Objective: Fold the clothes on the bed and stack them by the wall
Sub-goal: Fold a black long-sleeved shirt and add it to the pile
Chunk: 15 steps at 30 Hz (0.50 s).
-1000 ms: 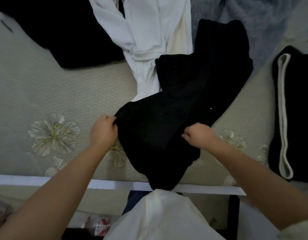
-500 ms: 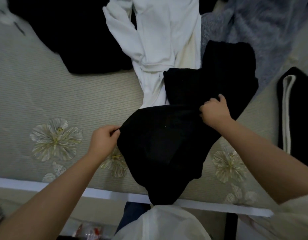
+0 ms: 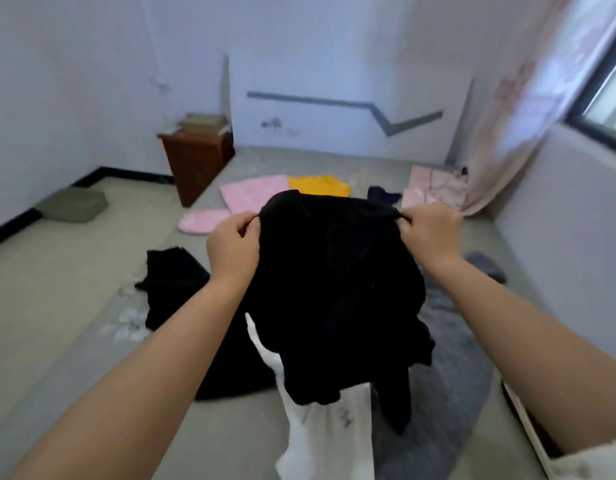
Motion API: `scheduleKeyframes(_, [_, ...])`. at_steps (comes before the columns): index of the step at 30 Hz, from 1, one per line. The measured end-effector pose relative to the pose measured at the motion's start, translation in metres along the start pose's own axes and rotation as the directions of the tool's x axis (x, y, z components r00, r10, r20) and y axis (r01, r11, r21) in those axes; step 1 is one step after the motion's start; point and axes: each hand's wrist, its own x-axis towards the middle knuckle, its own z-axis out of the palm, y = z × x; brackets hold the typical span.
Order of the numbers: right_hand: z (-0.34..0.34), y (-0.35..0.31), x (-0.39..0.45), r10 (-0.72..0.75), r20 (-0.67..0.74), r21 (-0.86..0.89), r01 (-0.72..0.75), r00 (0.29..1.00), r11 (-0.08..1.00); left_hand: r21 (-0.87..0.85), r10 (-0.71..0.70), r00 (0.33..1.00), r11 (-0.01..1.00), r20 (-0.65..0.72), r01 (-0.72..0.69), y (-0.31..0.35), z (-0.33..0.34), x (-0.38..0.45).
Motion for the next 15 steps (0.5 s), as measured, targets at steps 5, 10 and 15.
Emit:
scheduleKeyframes(5, [-0.102, -0.011, 0.038, 0.006, -0.332, 0.275, 0.091, 0.943, 0.957, 0.000, 0.175, 0.961, 0.984, -0.214, -0.179, 0.068, -0.060, 0.017])
scheduleKeyframes(10, [-0.128, -0.015, -0.003, -0.169, -0.390, 0.272, 0.289, 0.905, 0.918, 0.083, 0.225, 0.960, 0.973, -0.166, -0.214, 0.076, -0.082, -0.013])
scheduleKeyframes(15, [-0.079, 0.008, -0.102, -0.496, -0.237, 0.248, 0.545, 0.835, 0.801, 0.276, 0.194, 0.969, 0.933, 0.155, -0.231, 0.033, -0.074, -0.064])
